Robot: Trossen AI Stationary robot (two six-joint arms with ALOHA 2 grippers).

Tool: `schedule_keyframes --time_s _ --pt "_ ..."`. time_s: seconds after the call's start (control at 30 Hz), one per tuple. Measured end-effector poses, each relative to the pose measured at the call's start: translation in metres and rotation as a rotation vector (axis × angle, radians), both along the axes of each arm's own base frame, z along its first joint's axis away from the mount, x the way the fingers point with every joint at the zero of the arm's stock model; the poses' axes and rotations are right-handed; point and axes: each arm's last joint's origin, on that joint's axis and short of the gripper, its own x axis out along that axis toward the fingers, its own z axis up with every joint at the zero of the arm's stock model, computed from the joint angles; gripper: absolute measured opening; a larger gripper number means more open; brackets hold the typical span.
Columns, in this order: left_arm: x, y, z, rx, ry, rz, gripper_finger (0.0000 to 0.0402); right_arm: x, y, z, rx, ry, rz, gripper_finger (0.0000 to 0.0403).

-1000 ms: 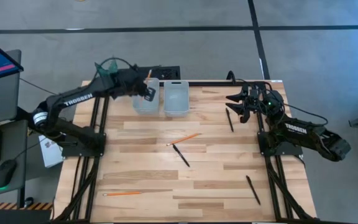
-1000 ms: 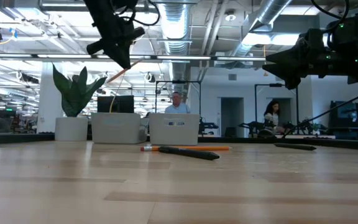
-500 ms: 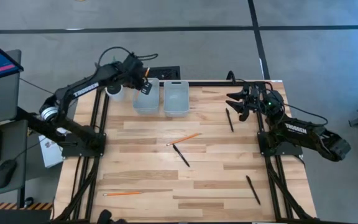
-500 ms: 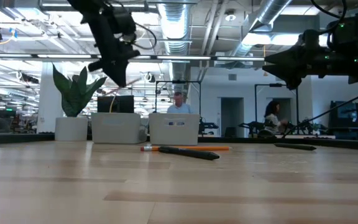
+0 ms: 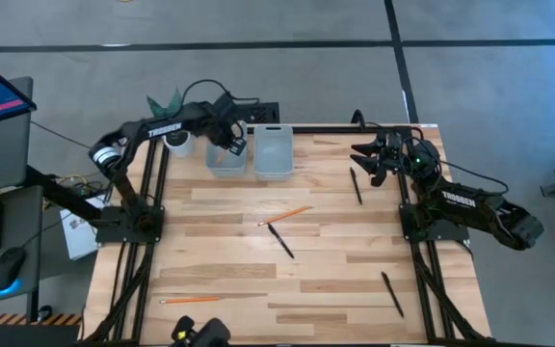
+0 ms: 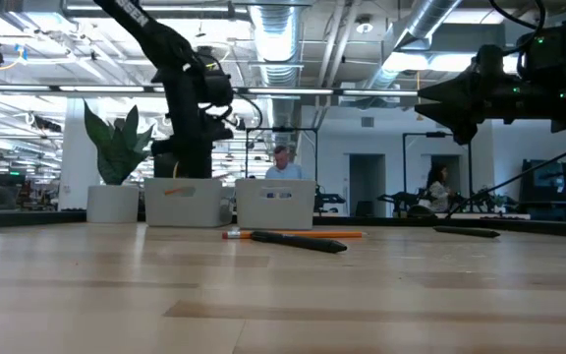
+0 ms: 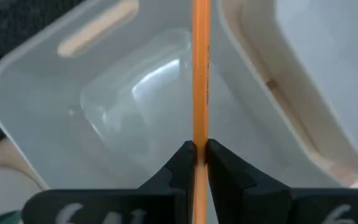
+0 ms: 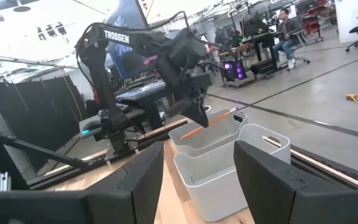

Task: Sort pens & pencils
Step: Put the middle left pencil into the left bin

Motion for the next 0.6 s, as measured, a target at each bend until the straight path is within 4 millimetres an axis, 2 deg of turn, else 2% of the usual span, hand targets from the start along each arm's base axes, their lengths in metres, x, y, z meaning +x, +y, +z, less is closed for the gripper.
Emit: schedule_keyframes --time_s 0.6 --pt "-0.0005 -0.0018 -0.0037 -0.028 0.024 -0.017 0.0025 0.0000 0.0000 -0.0002 0.001 0.002 0.000 0.0217"
